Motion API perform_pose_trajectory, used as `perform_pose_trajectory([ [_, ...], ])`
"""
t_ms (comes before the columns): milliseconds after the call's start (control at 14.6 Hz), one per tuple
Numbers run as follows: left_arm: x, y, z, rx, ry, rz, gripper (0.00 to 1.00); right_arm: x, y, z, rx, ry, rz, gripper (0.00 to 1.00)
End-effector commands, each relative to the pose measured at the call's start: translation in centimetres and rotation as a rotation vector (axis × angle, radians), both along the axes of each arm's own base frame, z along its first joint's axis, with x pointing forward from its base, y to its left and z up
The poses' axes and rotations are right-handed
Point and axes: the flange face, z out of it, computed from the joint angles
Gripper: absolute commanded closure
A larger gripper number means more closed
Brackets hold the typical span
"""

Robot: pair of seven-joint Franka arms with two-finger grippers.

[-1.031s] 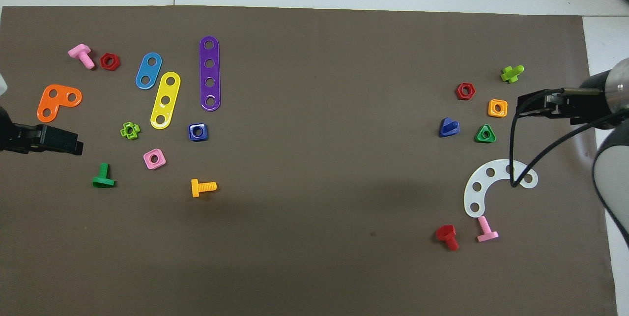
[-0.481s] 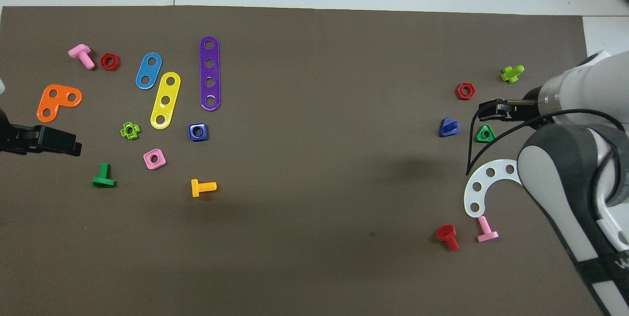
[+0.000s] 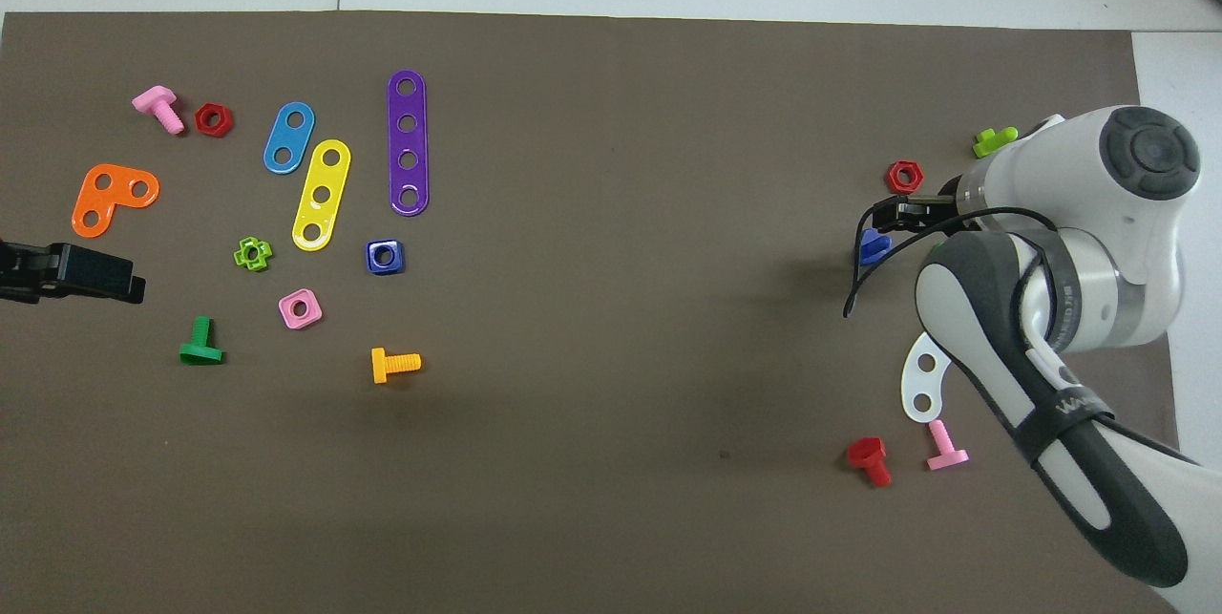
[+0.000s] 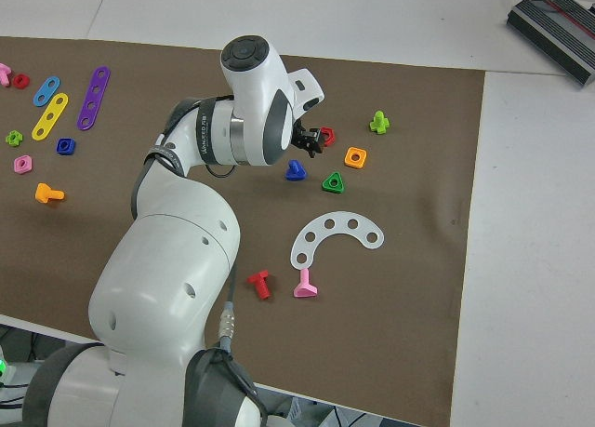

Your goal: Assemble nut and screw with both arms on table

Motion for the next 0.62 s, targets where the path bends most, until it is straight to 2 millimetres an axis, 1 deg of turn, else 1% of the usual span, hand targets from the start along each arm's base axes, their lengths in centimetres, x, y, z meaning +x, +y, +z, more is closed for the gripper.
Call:
perform_pose_trajectory([
  [0, -1.4, -1.2, -1.4, 0.007, -0.019, -0.02, 0.0, 0.1, 0.2, -2.7, 0.012, 0.0, 0.005, 0.14],
  [137, -1.1, -2.4, -2.1, 0.007, -0.025, -0.042, 0.01, -0.1, 0.4, -3.7, 0.013, -0.003, 0.011, 0.17],
  [206, -0.8, -3.0, -2.5, 0.006, -0.027, -0.05, 0.03, -0.3, 0.5, -4.2, 0.013, -0.001, 0.014, 0.19],
  [275, -0.2, -3.9, -3.5, 0.004, -0.022, -0.055, 0.05, -0.4, 0.6, -4.8, 0.013, 0.003, 0.016, 0.21],
  [344, 0.6, -4.5, -4.4, 0.006, -0.022, -0.019, 0.08, -0.4, 1.1, -5.1, 0.013, 0.008, 0.022, 0.24],
  [412, 1.7, -5.7, -6.0, 0.016, -0.02, 0.008, 0.09, -0.3, 1.6, -5.6, 0.013, 0.011, 0.028, 0.26],
  [481, 2.8, -7.3, -7.8, 0.047, -0.023, 0.021, 0.1, -0.1, 1.6, -5.8, 0.014, -0.006, 0.034, 0.29],
  [550, 3.9, -8.2, -9.6, 0.071, -0.03, 0.047, 0.1, 0.0, 1.5, -5.9, 0.012, -0.012, 0.038, 0.34],
])
